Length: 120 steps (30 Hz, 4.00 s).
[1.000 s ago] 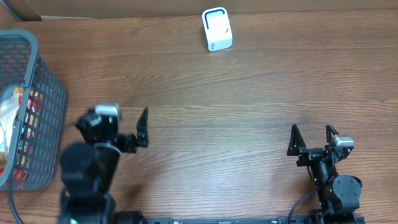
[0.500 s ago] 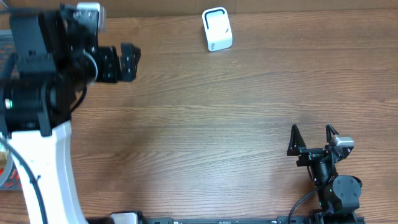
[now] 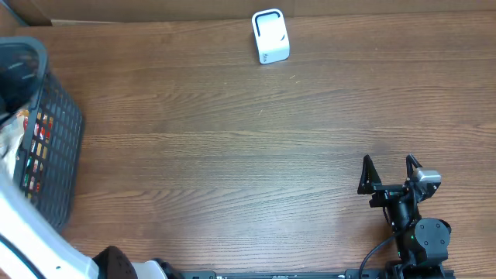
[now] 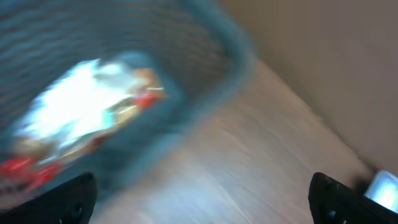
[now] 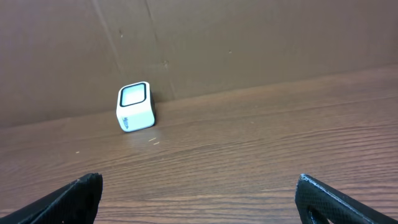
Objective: Scan the item barcode
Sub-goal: 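Move the left gripper into the grey basket toward the Pantene tube, then grasp the white Pantene tube in the basket with the left gripper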
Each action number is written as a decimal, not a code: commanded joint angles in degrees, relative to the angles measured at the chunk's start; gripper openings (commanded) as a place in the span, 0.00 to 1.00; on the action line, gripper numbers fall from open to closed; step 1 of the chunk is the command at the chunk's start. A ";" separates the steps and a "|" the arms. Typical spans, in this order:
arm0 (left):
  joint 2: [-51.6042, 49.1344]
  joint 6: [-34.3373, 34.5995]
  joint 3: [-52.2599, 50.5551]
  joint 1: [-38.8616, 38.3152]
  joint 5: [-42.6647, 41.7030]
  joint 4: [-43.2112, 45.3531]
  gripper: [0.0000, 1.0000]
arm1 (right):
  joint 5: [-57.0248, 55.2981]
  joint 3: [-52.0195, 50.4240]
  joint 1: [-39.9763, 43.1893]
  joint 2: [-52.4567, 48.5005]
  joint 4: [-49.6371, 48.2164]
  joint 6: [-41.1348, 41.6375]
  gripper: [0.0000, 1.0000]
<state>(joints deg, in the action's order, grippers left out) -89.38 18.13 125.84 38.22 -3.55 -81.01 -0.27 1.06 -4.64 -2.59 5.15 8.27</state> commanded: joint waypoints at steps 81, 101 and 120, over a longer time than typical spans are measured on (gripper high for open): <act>-42.99 -8.83 -8.48 14.47 5.62 9.73 0.64 | -0.11 -0.61 -0.22 0.09 -0.37 -0.39 1.00; -43.04 -6.34 -8.37 14.01 4.98 6.34 0.04 | -0.11 -0.61 -0.22 0.09 -0.37 -0.39 1.00; -15.04 -6.16 12.07 7.39 -2.16 5.55 0.04 | -0.11 -0.61 -0.22 0.09 -0.37 -0.39 1.00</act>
<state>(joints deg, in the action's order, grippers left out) -112.03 11.62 135.48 47.72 -1.76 -76.71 -0.25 1.06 -4.64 -2.59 5.15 8.10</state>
